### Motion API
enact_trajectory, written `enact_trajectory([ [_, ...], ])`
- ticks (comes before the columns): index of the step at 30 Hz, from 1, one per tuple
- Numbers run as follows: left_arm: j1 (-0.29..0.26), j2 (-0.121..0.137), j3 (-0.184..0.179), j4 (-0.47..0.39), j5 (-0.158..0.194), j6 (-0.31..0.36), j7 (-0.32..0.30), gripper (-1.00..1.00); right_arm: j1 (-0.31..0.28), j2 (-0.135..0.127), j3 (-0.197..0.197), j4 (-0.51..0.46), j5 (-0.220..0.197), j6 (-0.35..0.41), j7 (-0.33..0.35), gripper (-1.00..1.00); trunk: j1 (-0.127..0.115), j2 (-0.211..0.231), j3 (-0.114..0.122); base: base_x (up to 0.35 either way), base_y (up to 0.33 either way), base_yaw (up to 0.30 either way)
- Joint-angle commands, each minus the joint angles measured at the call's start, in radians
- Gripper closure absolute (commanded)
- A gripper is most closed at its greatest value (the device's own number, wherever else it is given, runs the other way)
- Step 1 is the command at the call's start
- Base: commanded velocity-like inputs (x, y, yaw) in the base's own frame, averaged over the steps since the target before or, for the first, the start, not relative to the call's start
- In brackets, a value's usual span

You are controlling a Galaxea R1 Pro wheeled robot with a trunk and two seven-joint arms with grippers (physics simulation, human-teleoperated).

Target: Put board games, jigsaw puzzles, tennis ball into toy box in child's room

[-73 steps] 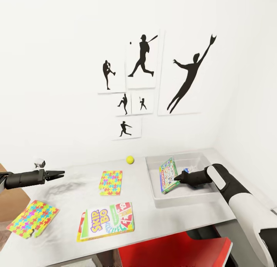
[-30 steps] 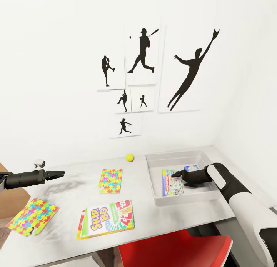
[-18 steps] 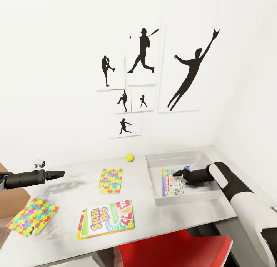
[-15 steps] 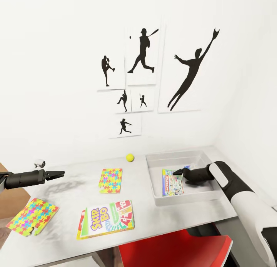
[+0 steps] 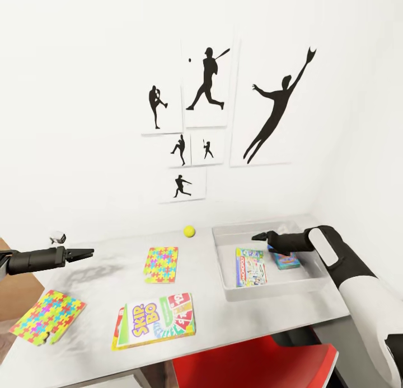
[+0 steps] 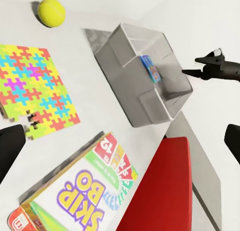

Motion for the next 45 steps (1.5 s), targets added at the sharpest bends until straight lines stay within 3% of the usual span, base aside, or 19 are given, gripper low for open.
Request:
enact_trajectory([
  [1,-0.001,0.001,-0.006,0.0,0.006,0.011,-0.003,-1.0,0.001,-0.001,-0.004,-0.01,0.01,0.001,0.011,-1.0,0.001,-0.002,-0.001,0.0,0.0,0.0],
  [9,-0.001,0.001,-0.006,0.0,0.006,0.01,-0.003,-1.0,0.033,-0.005,-0.052,-0.105,0.007,0.001,0.028,-1.0,0.001,-0.002,0.012,0.0,0.0,0.0],
  [19,-0.001,0.002,-0.006,0.0,0.006,0.009,-0.003,-1.0,0.157,-0.027,-0.134,-0.286,-0.011,0.001,0.139,-1.0,0.001,-0.002,0.028,0.0,0.0,0.0],
  [26,-0.001,0.002,-0.005,0.001,0.006,0.009,-0.003,-1.0,0.281,-0.033,-0.206,-0.402,-0.018,0.001,0.236,-1.0,0.001,-0.002,0.039,0.0,0.0,0.0],
  [30,-0.001,0.002,-0.006,0.0,0.006,0.009,-0.003,-1.0,0.388,-0.038,-0.279,-0.485,-0.019,0.001,0.317,-1.0,0.001,-0.002,0.046,0.0,0.0,0.0],
  [33,-0.001,0.002,-0.006,0.0,0.006,0.009,-0.003,-1.0,0.435,-0.039,-0.313,-0.523,-0.019,0.001,0.355,-1.0,0.001,-0.002,0.051,0.0,0.0,0.0],
  [34,-0.001,0.002,-0.006,0.0,0.006,0.009,-0.003,-1.0,0.483,-0.038,-0.348,-0.564,-0.019,0.001,0.396,-1.0,0.001,-0.002,0.052,0.0,0.0,0.0],
  [36,-0.001,0.002,-0.006,0.0,0.006,0.009,-0.003,-1.0,0.532,-0.037,-0.381,-0.602,-0.019,0.001,0.438,-1.0,0.001,-0.002,0.055,0.0,0.0,0.0],
  [37,-0.001,0.002,-0.006,0.0,0.006,0.009,-0.003,-1.0,0.532,-0.037,-0.381,-0.602,-0.019,0.001,0.438,-1.0,0.001,-0.002,0.057,0.0,0.0,0.0],
  [45,-0.001,0.002,-0.006,0.001,0.006,0.009,-0.003,-1.0,0.696,-0.027,-0.481,-0.707,-0.018,-0.008,0.569,-1.0,0.001,-0.002,0.07,0.0,0.0,0.0],
])
